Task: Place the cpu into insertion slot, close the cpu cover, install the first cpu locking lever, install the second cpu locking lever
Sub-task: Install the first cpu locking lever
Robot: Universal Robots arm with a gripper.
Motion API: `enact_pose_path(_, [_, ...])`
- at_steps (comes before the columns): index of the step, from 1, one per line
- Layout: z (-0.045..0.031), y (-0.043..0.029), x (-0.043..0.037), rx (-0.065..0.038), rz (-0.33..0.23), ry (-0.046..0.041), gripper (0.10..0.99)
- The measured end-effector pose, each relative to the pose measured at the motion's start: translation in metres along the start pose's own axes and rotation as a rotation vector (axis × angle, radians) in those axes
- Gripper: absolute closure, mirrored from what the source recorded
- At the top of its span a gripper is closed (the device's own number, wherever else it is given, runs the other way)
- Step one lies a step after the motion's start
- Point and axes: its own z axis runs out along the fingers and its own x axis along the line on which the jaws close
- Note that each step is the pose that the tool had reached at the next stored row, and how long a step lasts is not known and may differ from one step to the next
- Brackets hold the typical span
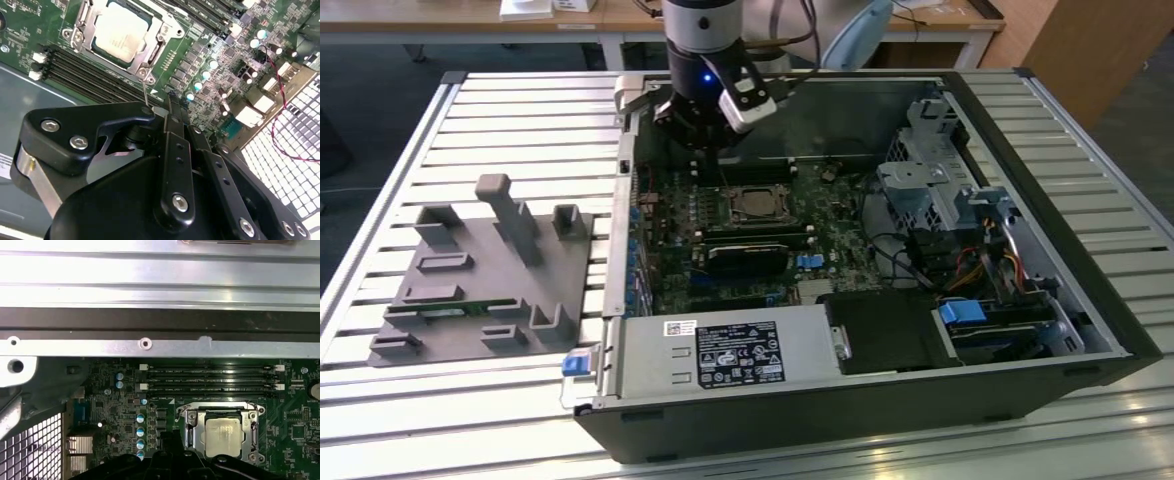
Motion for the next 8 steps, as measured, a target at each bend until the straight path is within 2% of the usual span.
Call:
enact_pose_path(4, [0.0006,0.0015,0.0023,0.000,0.000,0.0000,0.980])
enact_pose_path(8, [0.0013,0.0069,0.0032,0.000,0.000,0.0001,0.980])
